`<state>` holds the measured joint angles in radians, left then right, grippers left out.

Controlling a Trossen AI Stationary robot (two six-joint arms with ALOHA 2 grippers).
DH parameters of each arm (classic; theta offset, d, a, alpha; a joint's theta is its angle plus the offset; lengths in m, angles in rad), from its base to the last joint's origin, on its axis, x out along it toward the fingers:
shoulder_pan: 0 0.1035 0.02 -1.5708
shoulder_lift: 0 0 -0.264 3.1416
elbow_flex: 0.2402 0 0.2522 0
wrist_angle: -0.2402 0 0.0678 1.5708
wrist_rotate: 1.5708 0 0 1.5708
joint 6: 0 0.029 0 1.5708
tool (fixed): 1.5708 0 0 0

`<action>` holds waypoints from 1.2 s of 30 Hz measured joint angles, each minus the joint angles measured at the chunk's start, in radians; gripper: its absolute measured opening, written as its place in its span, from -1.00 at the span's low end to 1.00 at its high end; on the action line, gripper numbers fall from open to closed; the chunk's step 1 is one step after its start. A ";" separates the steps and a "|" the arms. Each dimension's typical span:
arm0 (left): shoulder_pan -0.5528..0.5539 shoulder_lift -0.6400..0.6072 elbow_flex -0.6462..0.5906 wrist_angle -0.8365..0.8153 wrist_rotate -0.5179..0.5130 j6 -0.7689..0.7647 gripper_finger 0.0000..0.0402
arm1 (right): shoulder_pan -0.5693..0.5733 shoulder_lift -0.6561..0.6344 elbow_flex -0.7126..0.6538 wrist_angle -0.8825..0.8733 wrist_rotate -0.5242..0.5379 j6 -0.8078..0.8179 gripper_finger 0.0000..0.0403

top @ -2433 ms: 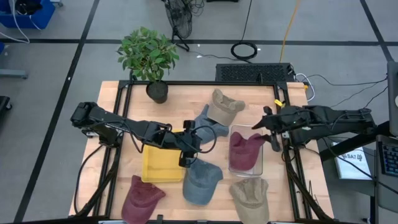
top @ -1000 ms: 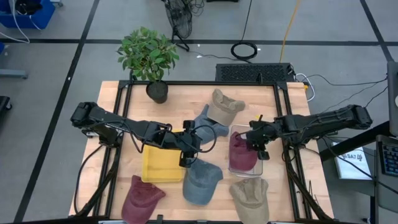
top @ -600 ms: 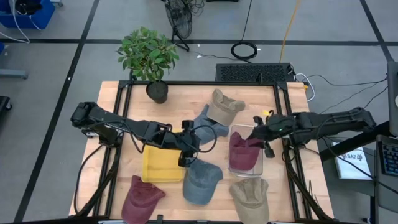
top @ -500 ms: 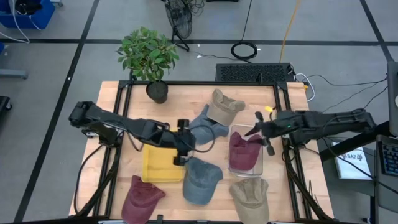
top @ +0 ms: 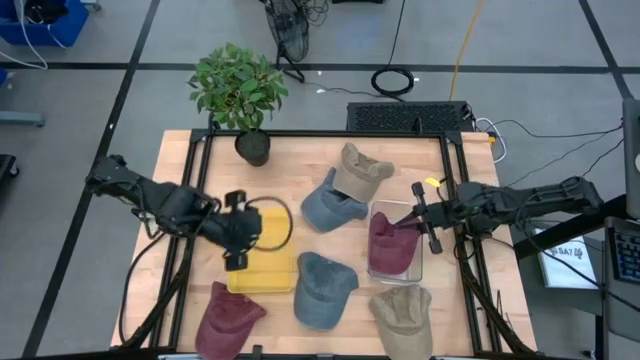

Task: Pick and place caps into container
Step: Put the red cap into the transparent container

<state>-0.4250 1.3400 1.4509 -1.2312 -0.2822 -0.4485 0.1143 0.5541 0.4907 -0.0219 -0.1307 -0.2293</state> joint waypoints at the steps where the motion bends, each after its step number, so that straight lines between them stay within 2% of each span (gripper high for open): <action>1: -0.023 0.002 0.000 -0.042 0.014 -0.035 -0.61 | 0.000 0.000 -0.033 0.038 0.000 0.000 -0.96; 3: -0.064 0.003 0.000 -0.115 0.045 -0.082 -0.77 | 0.000 0.001 -0.107 0.139 0.003 -0.010 -0.98; 6: -0.122 0.010 0.000 -0.128 0.102 -0.132 -0.96 | -0.001 0.000 -0.214 0.283 0.004 -0.068 -1.00; 10: -0.224 0.009 -0.001 -0.121 0.107 -0.231 -0.92 | -0.001 0.000 -0.322 0.481 0.004 -0.169 -0.99; 13: -0.295 0.026 -0.001 -0.102 0.107 -0.348 -0.88 | -0.001 -0.006 -0.353 0.573 0.004 -0.141 -1.00; 22: -0.500 0.136 -0.001 -0.024 0.075 -0.702 -0.87 | -0.001 -0.006 -0.354 0.575 -0.001 -0.025 -1.00; 29: -0.555 0.265 -0.001 0.014 0.024 -0.899 -0.86 | -0.001 -0.006 -0.354 0.580 -0.002 0.001 -1.00; 32: -0.537 0.304 -0.001 0.080 0.030 -0.921 -0.79 | -0.001 -0.006 -0.354 0.587 -0.003 0.001 -1.00; 36: -0.518 0.351 -0.001 0.224 0.108 -0.832 -0.53 | -0.001 -0.006 -0.354 0.587 -0.003 0.001 -1.00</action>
<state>-0.9428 1.6913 1.4502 -1.0067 -0.1740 -1.2807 0.1131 0.5476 0.1371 0.5655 -0.1341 -0.2283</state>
